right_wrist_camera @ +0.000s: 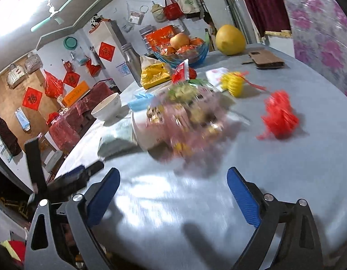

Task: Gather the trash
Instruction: 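Return both grippers to the table, then grasp the pink candy bag with the right gripper while the left gripper grasps the mask packet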

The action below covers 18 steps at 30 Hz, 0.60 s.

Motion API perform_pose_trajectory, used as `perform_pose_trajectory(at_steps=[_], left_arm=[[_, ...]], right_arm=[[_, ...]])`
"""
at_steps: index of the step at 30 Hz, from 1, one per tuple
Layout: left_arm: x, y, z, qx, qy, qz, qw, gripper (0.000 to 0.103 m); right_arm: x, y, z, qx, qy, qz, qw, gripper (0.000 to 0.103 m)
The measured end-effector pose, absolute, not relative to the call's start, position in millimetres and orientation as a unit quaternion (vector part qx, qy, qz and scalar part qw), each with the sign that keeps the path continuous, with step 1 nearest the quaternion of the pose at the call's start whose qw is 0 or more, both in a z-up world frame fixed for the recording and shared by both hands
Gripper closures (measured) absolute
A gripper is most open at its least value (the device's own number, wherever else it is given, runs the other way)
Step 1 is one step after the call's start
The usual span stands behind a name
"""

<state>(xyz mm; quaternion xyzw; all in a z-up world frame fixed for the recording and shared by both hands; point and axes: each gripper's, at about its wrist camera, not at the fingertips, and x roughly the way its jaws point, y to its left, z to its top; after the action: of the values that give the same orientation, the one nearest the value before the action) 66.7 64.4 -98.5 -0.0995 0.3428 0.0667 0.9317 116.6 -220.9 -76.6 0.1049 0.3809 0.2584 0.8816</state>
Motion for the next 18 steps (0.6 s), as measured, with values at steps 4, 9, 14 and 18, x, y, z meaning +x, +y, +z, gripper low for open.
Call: perform_pose_trajectory(at_steps=[4,9,14,18], left_arm=[[71,57,-103,-0.059,0.342,0.078,0.934,0.007],[72,57,-105,-0.054,0.338,0.079,0.936,0.007],[73,56,-105,-0.051,0.337,0.077,0.937,0.007],[73,54,-105,-0.046,0.341,0.077,0.936,0.007]], right_arm=[[140,-201,-82,0.100,0.391,0.253,0.879,0.007],[162,-192,-90,0.095,0.397,0.221,0.886,0.007],[164,-204,-92,0.084,0.376,0.206,0.899,0.067],[155,-222,-92,0.108,0.367,0.212,0.899,0.091]])
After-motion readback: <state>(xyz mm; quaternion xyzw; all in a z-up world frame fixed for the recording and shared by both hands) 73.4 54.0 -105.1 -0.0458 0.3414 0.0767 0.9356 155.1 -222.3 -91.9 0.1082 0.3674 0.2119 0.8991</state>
